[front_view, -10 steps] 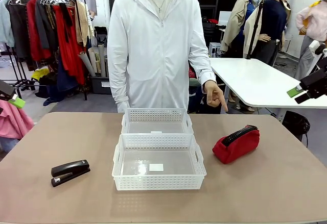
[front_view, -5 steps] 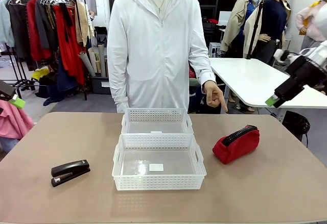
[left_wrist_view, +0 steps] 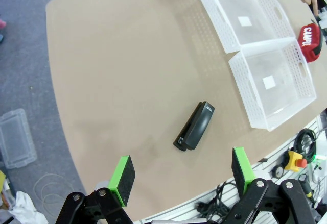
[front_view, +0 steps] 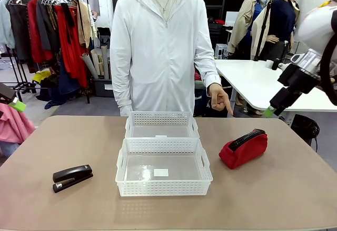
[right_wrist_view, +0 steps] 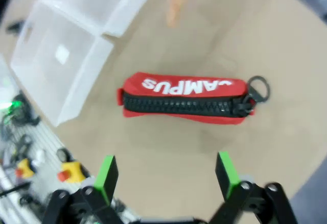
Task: Distribute items into two baskets.
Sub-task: Pick up the Pencil pouch that the person points to.
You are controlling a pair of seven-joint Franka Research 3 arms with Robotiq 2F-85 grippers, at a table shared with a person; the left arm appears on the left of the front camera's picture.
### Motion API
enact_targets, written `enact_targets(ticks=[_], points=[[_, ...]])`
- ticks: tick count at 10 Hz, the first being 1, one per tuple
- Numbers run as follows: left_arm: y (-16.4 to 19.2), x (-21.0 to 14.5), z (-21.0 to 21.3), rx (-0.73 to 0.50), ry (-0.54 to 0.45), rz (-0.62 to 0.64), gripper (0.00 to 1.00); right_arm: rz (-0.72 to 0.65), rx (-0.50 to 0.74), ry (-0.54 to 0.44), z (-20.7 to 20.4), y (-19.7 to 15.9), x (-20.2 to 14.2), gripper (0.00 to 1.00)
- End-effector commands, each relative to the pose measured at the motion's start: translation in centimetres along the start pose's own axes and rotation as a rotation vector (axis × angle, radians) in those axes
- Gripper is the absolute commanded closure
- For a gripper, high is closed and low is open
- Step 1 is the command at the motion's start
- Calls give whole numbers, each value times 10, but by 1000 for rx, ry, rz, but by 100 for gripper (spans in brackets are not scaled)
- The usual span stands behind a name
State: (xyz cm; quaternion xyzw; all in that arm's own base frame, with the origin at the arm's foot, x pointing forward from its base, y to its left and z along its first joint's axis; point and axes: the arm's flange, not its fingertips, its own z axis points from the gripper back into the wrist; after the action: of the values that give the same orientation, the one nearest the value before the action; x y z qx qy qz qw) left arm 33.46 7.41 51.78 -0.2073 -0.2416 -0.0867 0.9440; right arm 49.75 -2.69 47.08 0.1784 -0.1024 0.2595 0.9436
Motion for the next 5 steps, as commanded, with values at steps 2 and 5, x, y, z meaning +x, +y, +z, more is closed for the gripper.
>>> enact_targets(ticks=[2,5], points=[[1,-1,0,-9,-4,2,2,-464,-202,18,-19,26,14,0],[1,-1,0,-9,-4,2,2,-797,-330,-15,-39,40,28,0]])
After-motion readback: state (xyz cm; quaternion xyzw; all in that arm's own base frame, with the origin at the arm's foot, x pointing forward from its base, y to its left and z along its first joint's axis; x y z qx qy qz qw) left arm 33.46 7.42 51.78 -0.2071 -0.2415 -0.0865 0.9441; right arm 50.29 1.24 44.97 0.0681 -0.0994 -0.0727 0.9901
